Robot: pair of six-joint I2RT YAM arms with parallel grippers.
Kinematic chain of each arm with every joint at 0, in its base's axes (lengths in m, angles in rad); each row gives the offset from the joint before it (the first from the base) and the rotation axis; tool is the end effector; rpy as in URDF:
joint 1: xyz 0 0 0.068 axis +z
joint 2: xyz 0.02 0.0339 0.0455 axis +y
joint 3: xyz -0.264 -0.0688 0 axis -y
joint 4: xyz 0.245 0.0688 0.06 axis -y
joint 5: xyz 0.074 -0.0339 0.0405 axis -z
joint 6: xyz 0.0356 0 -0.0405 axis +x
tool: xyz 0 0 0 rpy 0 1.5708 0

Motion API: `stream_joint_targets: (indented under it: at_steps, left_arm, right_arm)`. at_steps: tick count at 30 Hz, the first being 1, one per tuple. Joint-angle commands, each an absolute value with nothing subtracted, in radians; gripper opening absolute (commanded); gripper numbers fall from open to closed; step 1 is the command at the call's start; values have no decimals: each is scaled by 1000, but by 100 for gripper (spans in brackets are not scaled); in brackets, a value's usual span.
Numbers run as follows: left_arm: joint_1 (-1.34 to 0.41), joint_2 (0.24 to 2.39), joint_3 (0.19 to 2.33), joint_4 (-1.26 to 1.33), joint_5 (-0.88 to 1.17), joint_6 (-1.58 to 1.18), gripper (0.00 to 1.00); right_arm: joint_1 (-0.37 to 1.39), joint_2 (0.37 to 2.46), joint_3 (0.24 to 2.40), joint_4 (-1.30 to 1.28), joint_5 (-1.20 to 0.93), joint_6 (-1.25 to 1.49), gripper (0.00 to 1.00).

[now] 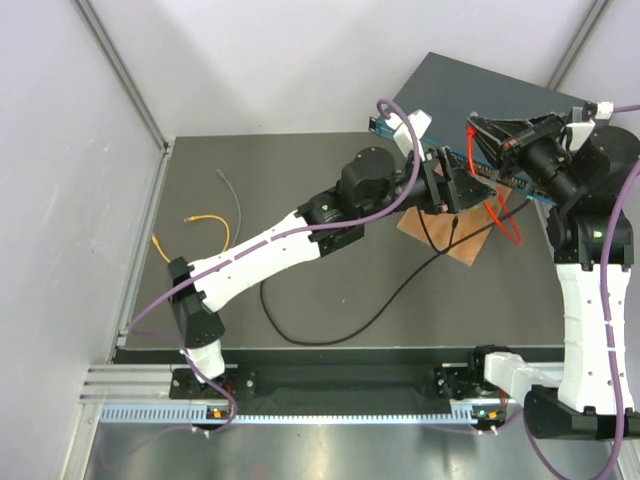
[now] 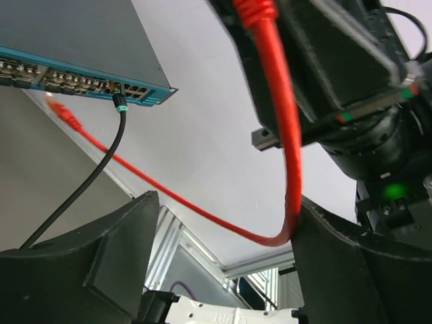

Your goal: Pull the plug from the switch port

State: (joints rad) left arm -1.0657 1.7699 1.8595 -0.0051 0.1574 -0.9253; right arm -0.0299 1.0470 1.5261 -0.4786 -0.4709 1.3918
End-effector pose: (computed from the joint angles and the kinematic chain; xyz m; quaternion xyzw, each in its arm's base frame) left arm 0.1982 -0.3699 0.4632 0.1051 0.6688 -0.6448 0.3548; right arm 0.1838 0.0107 0.5083 0.3235 0.6286 0.5611 0.4306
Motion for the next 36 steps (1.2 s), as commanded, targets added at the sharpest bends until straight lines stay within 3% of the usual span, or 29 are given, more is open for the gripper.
stream_joint_targets:
  at_steps: [1,3,6,7,8,10,11,13,14,15,19,22,27,32,33,36]
  left_arm:
    - [-1069,1790,1934,6,138,-957,79]
    - [-1071,1801,1934,23,167,-971,54]
    - [-1072,1783,1913,5,204,-953,0]
    - [-1072,1767,1910,-38,198,-931,0]
    - [-1071,1720,1902,-78,189,-881,0]
    - [-1069,1649,1832,-199,128,-832,0]
    - [-1069,1558,1798,-234,100,-812,0]
    - [-1068,1411,1692,-325,10,-760,0]
    - [-1068,1360,1662,-359,-58,-752,0]
    - [-1068,1307,1590,-388,-110,-752,0]
    - [-1022,1085,1497,-656,-332,-781,0]
    - [-832,1008,1448,-739,-335,-763,0]
    - [-398,1061,1367,-755,79,-638,0]
    - [-90,1160,1290,-563,317,-558,0]
    - [-4,1195,1264,-492,474,-567,0]
    - [89,1226,1269,-480,470,-531,0]
  right_arm:
    - [-15,1008,1539,-374,-505,1417,0]
    - [-15,1012,1555,-393,-520,1407,0]
    - [-15,1014,1551,-410,-543,1381,7]
    - [-15,1012,1551,-416,-549,1373,14]
    - [-17,1012,1554,-443,-555,1362,34]
    - [-17,1025,1592,-509,-555,1290,55]
    - [-15,1031,1610,-597,-549,1260,71]
    - [-15,1045,1652,-702,-538,1181,80]
    - [-17,1051,1663,-728,-535,1161,94]
    - [-15,1055,1677,-748,-532,1129,98]
    - [-17,1051,1675,-769,-519,1100,100]
    - [-17,1054,1677,-785,-532,1082,100]
    - [-17,1049,1672,-790,-570,1048,100]
    - [-17,1051,1652,-790,-656,1034,100]
    - [-17,1048,1646,-793,-664,1034,100]
    - [-17,1040,1623,-802,-684,1035,100]
